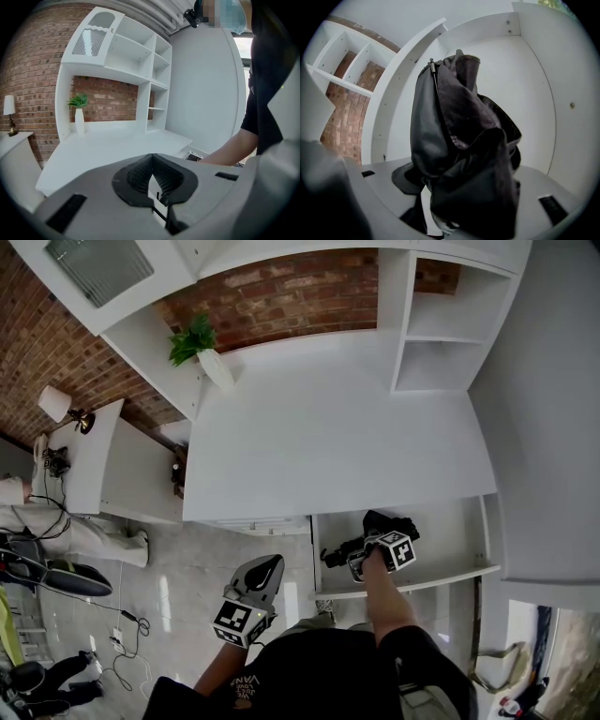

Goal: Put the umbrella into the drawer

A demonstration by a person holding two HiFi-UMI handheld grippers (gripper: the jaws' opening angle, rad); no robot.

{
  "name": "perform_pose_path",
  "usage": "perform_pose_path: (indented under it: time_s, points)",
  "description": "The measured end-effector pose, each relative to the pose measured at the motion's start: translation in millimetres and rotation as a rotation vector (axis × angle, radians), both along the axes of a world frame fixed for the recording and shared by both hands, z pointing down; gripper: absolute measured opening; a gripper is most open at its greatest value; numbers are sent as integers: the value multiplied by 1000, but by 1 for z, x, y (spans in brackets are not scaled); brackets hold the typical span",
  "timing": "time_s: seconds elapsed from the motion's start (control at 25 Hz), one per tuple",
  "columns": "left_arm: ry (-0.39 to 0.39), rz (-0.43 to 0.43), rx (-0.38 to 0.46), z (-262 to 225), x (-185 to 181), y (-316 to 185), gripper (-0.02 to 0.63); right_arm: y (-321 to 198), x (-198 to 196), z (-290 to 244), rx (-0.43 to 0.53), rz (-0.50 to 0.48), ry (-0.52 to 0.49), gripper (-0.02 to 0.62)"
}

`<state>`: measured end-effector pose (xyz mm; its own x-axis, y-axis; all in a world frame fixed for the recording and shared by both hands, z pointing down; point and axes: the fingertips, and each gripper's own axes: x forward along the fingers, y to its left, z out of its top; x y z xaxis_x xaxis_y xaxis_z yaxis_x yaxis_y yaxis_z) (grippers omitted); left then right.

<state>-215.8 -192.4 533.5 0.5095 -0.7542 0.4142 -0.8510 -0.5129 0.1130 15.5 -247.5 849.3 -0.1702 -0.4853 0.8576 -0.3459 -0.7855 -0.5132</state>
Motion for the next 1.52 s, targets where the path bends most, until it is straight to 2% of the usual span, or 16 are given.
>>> perform_pose_path:
  time_s: [0.32,0.8,1.0,1.2,1.52]
  points:
    - [5,-5,2,-1,1,3,6,-3,-3,-1,-27,-43,3,276]
    - [17,-2,9,-3,4,3,6,0,-7,-7,-25,-87,-5,281]
    - [23,8,20,-7,7,4,6,3,-8,-12,2,-132,-35,290]
    - [33,1,32,-9,9,5,6,5,-5,-27,28,-200,-9,290]
    - [56,-9,52,-10,17,1,6,6,-8,-84,170,-373,34,293]
